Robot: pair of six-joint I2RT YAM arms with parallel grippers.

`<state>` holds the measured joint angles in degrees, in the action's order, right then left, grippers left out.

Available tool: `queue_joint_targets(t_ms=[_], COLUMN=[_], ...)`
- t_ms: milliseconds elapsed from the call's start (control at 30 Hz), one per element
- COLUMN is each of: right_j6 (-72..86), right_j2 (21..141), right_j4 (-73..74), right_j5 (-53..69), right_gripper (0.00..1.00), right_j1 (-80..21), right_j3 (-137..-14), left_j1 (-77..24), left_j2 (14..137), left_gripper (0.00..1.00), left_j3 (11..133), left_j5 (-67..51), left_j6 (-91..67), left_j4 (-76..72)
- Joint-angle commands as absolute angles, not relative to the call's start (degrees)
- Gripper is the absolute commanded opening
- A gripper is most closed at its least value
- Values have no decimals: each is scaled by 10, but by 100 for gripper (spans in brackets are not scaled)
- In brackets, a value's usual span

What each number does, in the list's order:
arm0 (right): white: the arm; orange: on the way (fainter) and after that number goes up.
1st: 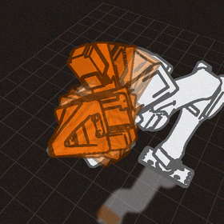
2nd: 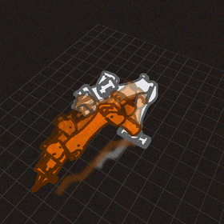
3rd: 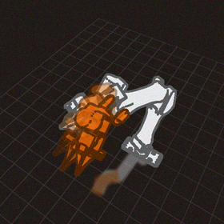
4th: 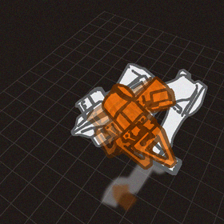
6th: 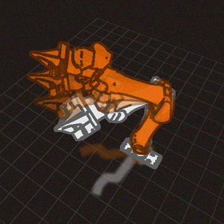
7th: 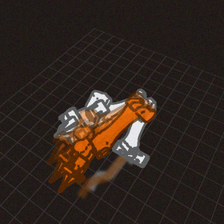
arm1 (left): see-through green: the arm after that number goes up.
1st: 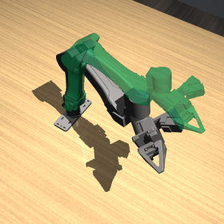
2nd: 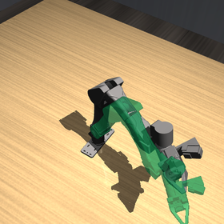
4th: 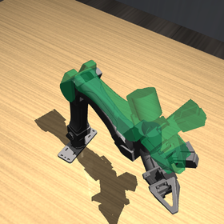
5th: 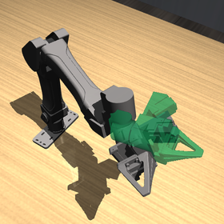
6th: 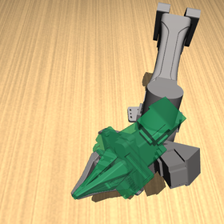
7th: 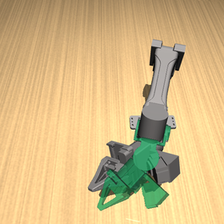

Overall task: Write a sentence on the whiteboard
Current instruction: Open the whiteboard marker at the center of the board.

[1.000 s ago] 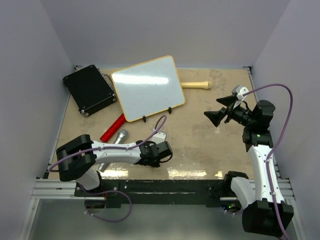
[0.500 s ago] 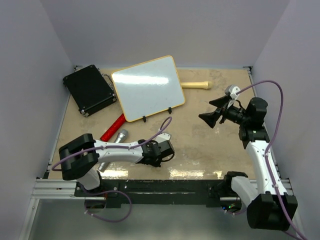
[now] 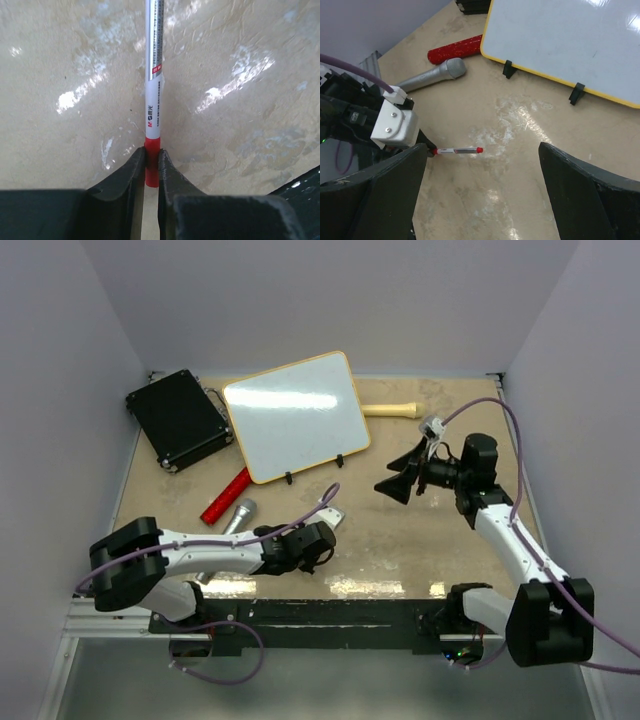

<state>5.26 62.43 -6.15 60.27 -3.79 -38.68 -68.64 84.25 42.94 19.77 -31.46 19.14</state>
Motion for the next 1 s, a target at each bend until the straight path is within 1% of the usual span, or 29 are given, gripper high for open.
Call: queue_joint_targets(t_ms=[0, 133, 200, 333, 567, 767, 800, 867, 967], right_j6=[141, 178, 177, 157, 157, 156, 156, 154, 154], right_j2=[671, 753, 803, 860, 899, 943, 946, 947, 947], right_j4=[-132, -140, -130, -95, -90, -77, -75, -75, -75], right_j5=[610, 617, 604, 587, 585, 606, 609, 613, 628], right_gripper=[98, 97, 96, 91, 87, 71, 67, 63, 55], right_j1=[-64, -105, -133, -165, -200, -212, -214, -218, -224], right_j3=[-379, -387, -402, -424, -437, -460, -460, -461, -464], left_j1=[-685, -685, -685, -685, -685, -685, -685, -685, -685], left_j2=[792, 773, 766, 755, 766, 780, 785, 787, 792], left_gripper=[1, 0, 0, 0, 0, 0, 0, 0, 0], left_j3=[405, 390, 383, 376, 378, 388, 391, 395, 398], left_j5=[236, 243, 243, 245, 237, 229, 229, 229, 233], left_j6=[-256, -247, -245, -243, -230, -214, -210, -207, -203], left_j4=[99, 72, 58, 38, 9, -16, -15, -17, -16])
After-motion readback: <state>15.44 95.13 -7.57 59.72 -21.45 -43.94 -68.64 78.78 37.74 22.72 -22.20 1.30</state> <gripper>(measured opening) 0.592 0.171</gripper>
